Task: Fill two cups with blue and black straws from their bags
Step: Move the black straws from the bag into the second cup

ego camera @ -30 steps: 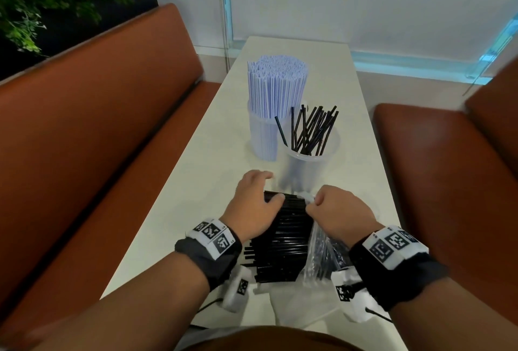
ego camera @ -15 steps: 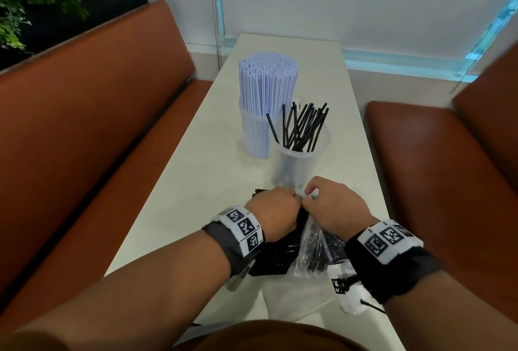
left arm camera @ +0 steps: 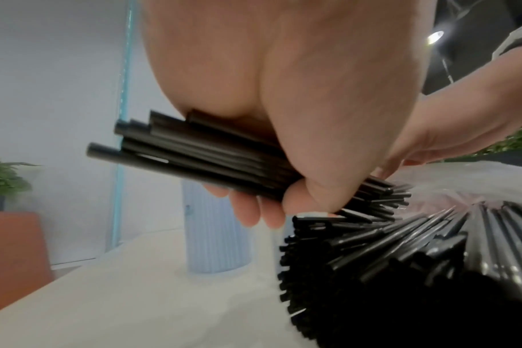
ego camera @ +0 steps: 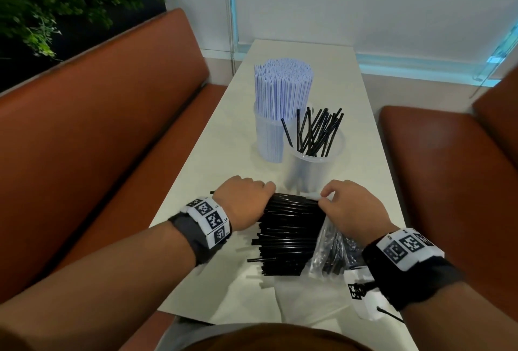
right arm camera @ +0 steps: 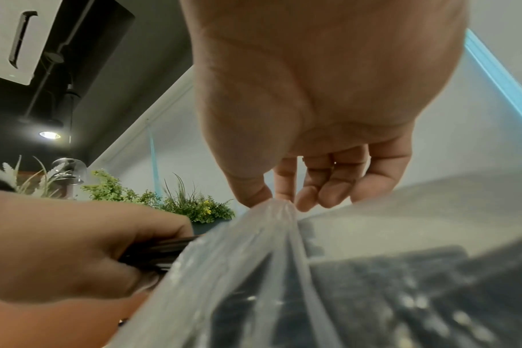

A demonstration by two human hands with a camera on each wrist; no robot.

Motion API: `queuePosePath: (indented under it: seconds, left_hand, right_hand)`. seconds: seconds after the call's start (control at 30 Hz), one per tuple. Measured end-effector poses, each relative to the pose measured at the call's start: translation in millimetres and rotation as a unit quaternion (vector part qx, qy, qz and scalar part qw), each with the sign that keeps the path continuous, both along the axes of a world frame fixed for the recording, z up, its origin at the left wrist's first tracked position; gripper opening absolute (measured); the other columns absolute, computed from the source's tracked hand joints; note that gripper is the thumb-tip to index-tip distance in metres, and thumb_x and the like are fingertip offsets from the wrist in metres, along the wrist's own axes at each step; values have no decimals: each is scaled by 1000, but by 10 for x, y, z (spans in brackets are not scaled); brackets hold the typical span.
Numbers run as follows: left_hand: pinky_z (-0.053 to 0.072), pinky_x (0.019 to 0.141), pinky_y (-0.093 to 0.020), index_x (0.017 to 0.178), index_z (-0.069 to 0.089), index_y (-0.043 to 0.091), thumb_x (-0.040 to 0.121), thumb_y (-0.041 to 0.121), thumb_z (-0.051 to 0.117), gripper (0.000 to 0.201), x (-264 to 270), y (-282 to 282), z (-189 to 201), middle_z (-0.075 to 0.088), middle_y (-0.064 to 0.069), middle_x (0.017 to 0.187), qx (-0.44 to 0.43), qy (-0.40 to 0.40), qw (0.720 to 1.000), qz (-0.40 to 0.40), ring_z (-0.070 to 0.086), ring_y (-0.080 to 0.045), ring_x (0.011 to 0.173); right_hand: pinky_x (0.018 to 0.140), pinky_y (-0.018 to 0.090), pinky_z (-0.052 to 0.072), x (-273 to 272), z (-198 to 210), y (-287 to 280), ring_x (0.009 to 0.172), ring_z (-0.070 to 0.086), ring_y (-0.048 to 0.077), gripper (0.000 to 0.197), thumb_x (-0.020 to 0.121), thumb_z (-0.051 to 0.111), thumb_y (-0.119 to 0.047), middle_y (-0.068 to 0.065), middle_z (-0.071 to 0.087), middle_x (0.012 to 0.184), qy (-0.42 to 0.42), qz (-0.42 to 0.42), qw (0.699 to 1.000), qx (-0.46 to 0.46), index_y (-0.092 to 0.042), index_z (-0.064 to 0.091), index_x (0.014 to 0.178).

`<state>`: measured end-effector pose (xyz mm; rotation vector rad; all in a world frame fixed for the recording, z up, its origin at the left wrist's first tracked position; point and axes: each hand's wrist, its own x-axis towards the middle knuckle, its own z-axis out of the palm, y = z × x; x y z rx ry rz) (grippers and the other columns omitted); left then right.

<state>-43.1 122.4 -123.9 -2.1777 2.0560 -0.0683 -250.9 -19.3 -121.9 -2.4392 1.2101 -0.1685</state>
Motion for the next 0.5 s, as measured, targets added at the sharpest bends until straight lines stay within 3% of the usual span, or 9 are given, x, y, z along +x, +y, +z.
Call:
queuePosePath:
  seconds: [0.2, 0.27, 0.37, 0.43, 0.5]
  left_hand:
    - [33, 67, -35, 115, 48, 23, 99, 29, 46, 17, 473, 278, -39, 59, 1, 99, -2, -7, 1000, 23, 57, -23, 82]
    - [36, 65, -34, 114, 48, 24, 100, 30, 46, 16, 582, 346, -19, 59, 3, 100, -7, 19, 999, 50, 55, -21, 81]
    - [37, 59, -33, 111, 49, 25, 99, 30, 46, 13, 611, 388, 12, 58, 5, 96, -43, 50, 995, 76, 48, -17, 74]
    - [37, 57, -33, 108, 50, 25, 98, 31, 47, 12, 546, 368, 49, 57, 5, 93, -78, 65, 992, 80, 49, -18, 72]
    - [36, 55, -33, 107, 51, 24, 97, 31, 49, 12, 399, 307, 95, 57, 5, 89, -103, 80, 989, 68, 55, -21, 73]
  right_hand:
    - [81, 36, 49, -16, -46, 0, 91, 58, 15, 3, 91, 56, -42, -8, 60, 100, -1, -19, 1000, 21, -41, 58, 91]
    - [80, 36, 50, 17, -42, 19, 88, 60, 15, 12, 94, 53, -45, -5, 63, 98, -21, -14, 999, 21, -36, 61, 89]
    - [73, 26, 47, 85, 83, 99, 85, 61, 1, 27, 99, 43, -53, -9, 65, 92, -205, -29, 978, 16, -34, 61, 91]
    - [82, 23, 45, 156, 199, 186, 98, 60, -1, 36, 95, 40, -59, -10, 67, 102, -369, -54, 925, 72, -32, 63, 101]
    - [93, 26, 45, 259, 271, 281, 109, 60, 2, 47, 90, 41, -63, -10, 68, 110, -442, -64, 880, 162, -28, 66, 110]
